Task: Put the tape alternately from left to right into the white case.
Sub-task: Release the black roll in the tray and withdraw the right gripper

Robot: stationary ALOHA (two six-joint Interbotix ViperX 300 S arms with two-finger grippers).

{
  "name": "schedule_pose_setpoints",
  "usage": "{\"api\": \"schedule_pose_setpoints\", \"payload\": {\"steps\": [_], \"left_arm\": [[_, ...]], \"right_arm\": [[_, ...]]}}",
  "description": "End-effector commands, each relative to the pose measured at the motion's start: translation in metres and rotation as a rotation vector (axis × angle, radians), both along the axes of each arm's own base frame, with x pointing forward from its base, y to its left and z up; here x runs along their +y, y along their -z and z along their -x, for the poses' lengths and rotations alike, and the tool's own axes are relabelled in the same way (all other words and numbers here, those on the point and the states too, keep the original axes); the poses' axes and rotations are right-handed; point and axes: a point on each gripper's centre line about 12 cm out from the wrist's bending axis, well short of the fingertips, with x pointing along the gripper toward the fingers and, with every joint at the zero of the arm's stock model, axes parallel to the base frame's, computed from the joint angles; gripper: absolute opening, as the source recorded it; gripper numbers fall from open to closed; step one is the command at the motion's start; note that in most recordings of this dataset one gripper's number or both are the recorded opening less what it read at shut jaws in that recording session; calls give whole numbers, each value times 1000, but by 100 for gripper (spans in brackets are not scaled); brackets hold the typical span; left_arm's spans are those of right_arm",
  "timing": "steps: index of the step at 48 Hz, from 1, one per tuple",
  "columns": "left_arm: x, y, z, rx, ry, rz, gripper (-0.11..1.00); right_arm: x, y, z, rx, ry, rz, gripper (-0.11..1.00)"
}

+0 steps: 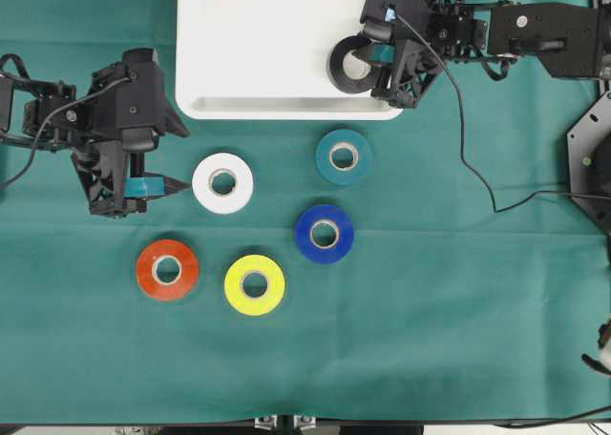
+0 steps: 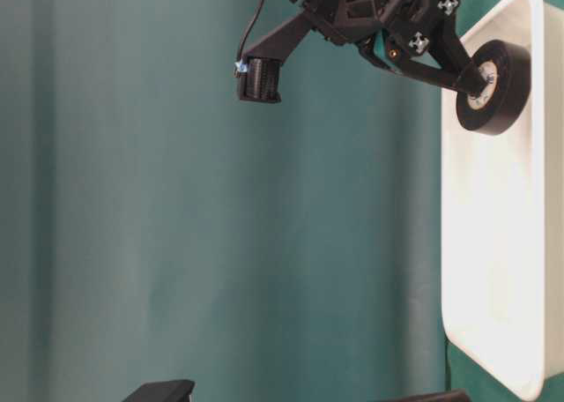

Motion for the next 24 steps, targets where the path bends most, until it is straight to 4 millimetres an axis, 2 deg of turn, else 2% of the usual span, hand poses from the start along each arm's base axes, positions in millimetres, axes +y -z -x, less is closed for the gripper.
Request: {"api": "schedule_pose_setpoints", "payload": {"steps": [1,3,5,11,14,19,24], "left_arm": [[0,-7,-3,-26,2,-1,61],[0,-7,-3,-28,1,0,61],[-1,-7,-3,-28,3,0,61],[-1,-7,-3,-26,4,-1,61],[0,-6,-3,-25,2,-1,61],[-1,-7,-3,-26,3,0,61],[0,-6,-3,-23,2,-1,61]], "right_arm": [[-1,-10,-5,-32,-3,10,25],[-1,-9,-4,-29,-2,10,25],[-1,-9,-4,-29,-2,10,31],[0,-10,-3,-29,-2,10,68],[0,-13,-3,-36,-1,13,83],[0,-18,-2,-48,-1,18,76],[1,-22,-2,-56,-4,21,75]]}}
